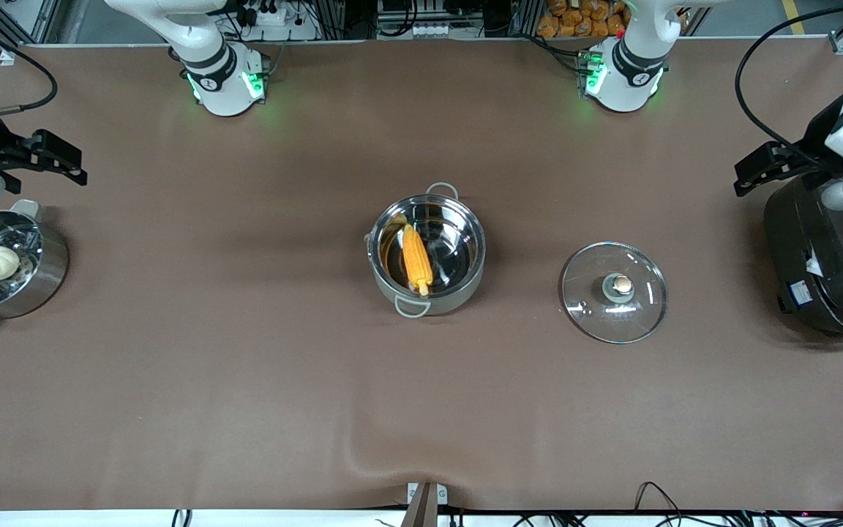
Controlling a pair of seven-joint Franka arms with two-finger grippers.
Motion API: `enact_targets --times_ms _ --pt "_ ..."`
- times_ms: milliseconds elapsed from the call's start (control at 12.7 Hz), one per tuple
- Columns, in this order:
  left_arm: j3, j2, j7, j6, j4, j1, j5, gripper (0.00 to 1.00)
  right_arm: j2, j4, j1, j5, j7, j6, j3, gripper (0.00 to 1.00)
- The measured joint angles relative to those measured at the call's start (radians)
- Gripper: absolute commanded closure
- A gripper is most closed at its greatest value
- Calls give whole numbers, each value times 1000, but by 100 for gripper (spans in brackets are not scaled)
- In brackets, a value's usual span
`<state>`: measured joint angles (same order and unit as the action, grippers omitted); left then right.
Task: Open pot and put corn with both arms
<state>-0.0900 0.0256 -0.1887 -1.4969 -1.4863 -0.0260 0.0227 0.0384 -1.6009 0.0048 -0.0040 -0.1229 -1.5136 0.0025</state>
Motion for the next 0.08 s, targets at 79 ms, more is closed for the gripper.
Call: enact_targets --times_ms 79 --pt "1 0 0 3 4 0 0 0 0 0 0 0 0 0 0 0"
